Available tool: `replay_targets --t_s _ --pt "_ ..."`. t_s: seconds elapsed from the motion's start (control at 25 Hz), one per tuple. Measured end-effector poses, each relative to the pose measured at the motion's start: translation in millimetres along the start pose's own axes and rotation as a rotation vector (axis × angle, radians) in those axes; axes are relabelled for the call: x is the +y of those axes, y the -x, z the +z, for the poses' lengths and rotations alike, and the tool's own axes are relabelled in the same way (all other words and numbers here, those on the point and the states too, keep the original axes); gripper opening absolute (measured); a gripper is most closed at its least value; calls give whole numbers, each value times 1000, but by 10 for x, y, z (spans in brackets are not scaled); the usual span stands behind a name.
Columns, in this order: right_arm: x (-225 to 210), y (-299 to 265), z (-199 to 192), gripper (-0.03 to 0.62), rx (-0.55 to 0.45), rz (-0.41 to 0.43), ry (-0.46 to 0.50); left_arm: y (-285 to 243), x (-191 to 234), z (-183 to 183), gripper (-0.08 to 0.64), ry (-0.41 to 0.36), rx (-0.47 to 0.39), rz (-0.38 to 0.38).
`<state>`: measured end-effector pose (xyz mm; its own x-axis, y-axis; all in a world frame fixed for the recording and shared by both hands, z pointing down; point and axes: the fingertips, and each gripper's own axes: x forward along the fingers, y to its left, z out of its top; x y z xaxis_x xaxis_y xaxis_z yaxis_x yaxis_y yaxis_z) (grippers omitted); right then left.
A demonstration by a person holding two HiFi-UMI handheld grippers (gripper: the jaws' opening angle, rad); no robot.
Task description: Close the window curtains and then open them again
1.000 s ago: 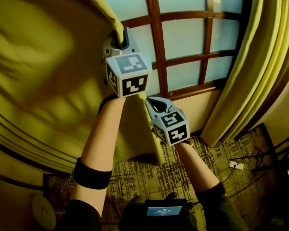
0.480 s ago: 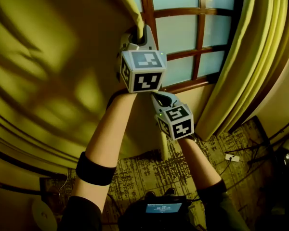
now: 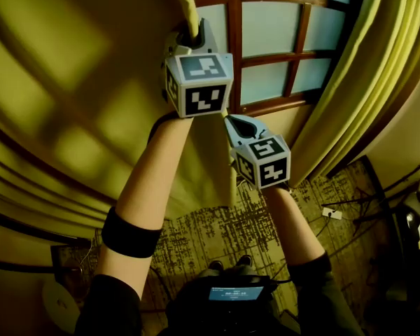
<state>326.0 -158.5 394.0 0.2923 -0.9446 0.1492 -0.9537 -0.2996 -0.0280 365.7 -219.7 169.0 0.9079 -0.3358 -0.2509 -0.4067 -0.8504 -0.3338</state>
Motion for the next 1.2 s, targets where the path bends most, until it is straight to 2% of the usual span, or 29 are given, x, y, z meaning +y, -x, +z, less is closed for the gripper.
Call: replay_targets --t_s 0.48,0.56,0.64,0.8,1.0,1.2 --pt "253 -29 -461 15 80 -31 -9 502 723 -271 19 15 -3 70" --pt "313 -33 -532 15 94 -19 -8 591 752 -331 56 4 15 60" --pt "378 -26 -583 15 101 -4 -8 710 751 -459 129 -3 54 39" --pt "478 16 -682 15 109 33 -19 1065 735 -855 177 -5 153 39" --pt "557 239 -910 15 129 74 -25 1705 616 -1367 201 5 288 51" --pt "509 658 -1223 15 153 81 -66 2395 260 -1762 201 78 414 49"
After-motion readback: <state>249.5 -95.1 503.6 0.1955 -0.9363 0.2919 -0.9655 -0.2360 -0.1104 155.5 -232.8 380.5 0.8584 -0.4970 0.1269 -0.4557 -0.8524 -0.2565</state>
